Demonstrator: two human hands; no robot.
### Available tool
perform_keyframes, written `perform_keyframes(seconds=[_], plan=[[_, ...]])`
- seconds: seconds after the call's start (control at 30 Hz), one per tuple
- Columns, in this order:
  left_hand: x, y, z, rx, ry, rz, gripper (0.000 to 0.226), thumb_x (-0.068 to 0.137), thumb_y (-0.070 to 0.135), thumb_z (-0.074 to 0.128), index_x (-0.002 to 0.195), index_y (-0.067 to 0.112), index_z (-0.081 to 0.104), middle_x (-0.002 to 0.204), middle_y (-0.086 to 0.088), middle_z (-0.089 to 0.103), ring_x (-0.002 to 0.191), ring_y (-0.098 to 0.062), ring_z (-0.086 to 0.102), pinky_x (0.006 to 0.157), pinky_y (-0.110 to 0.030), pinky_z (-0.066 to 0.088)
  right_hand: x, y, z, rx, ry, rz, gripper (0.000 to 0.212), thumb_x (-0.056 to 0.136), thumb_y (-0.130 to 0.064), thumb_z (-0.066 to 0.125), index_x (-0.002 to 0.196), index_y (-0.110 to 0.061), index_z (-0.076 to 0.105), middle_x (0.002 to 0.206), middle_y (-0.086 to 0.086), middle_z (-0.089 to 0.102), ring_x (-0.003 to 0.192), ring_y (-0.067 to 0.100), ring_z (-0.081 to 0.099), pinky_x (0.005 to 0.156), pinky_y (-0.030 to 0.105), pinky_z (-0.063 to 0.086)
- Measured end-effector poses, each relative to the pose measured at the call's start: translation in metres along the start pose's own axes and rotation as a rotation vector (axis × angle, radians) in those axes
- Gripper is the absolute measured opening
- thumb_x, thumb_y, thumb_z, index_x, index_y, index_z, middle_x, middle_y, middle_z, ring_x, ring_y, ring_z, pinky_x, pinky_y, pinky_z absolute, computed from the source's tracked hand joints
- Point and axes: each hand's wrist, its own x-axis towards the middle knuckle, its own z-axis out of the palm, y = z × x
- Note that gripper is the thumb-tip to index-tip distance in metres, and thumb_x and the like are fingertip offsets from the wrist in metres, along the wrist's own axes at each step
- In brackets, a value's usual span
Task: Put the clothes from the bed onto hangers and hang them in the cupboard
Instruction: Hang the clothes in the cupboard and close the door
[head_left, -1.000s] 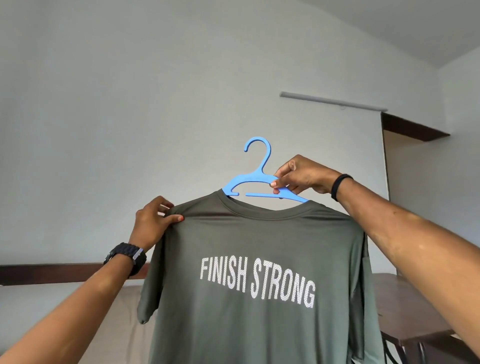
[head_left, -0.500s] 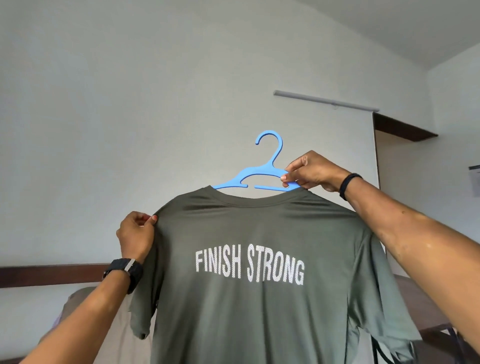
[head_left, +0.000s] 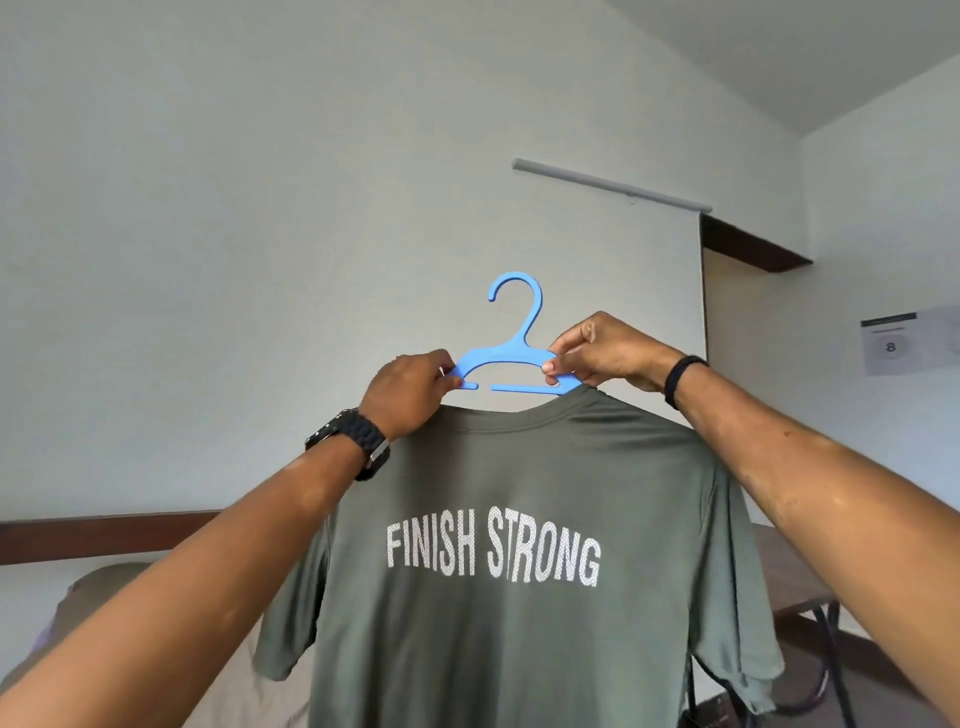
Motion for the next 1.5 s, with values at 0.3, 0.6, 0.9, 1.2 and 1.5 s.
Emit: perform_keyframes(seconds=[0.3, 0.6, 0.9, 1.2, 1.5], plan=[[0.038, 0.031, 0.053, -0.090, 0.011, -0.114, 0.019, 0.098, 0.026, 0.046, 0.107, 0.012, 0.054, 0.105, -0.014, 0.065, 0.094, -0.034, 0.055, 0.071, -0.031, 0.035, -0.042, 0.069, -0.061, -0.327, -0.026, 0.222, 0.008, 0.083, -0.022, 0.073, 0.086, -0.016, 0.068, 0.086, 0.004, 0.067, 0.081, 0.020, 0.061, 0.079, 0.030, 0.048], [0.076, 0.096, 0.172, -0.214, -0.065, -0.191, 0.025, 0.099, 0.026, 0.041, 0.112, 0.009, 0.054, 0.109, -0.016, 0.062, 0.098, -0.034, 0.051, 0.092, -0.037, 0.037, -0.090, 0.172, -0.143, -0.134, -0.095, 0.443, 0.008, 0.085, -0.013, 0.069, 0.089, -0.007, 0.071, 0.087, 0.007, 0.073, 0.077, 0.017, 0.067, 0.071, 0.025, 0.054], [0.133, 0.196, 0.373, -0.306, 0.002, -0.174, 0.022, 0.101, 0.018, 0.032, 0.112, 0.008, 0.048, 0.116, -0.011, 0.052, 0.107, -0.033, 0.051, 0.112, -0.052, 0.014, -0.111, 0.344, -0.210, 0.129, 0.188, 0.465, 0.018, 0.091, -0.017, 0.060, 0.092, 0.001, 0.062, 0.089, 0.014, 0.068, 0.077, 0.018, 0.064, 0.069, 0.023, 0.054], [0.241, 0.315, 0.470, -0.396, -0.012, -0.044, 0.037, 0.099, 0.033, 0.040, 0.131, 0.016, 0.045, 0.140, -0.010, 0.037, 0.136, -0.027, 0.029, 0.113, -0.053, 0.014, -0.069, 0.396, -0.329, -0.152, 0.432, 0.389, 0.023, 0.092, -0.017, 0.061, 0.072, -0.005, 0.063, 0.069, -0.002, 0.056, 0.065, 0.008, 0.052, 0.062, 0.019, 0.042], [0.401, 0.535, 0.390, -0.628, -0.109, 0.190, 0.054, 0.100, 0.038, 0.035, 0.149, 0.018, 0.025, 0.159, -0.011, 0.007, 0.147, -0.028, 0.004, 0.115, -0.055, 0.005, -0.048, 0.260, -0.579, -0.378, 0.688, 0.491, 0.018, 0.092, -0.023, 0.063, 0.086, -0.007, 0.070, 0.080, 0.002, 0.066, 0.072, 0.009, 0.060, 0.067, 0.021, 0.048]])
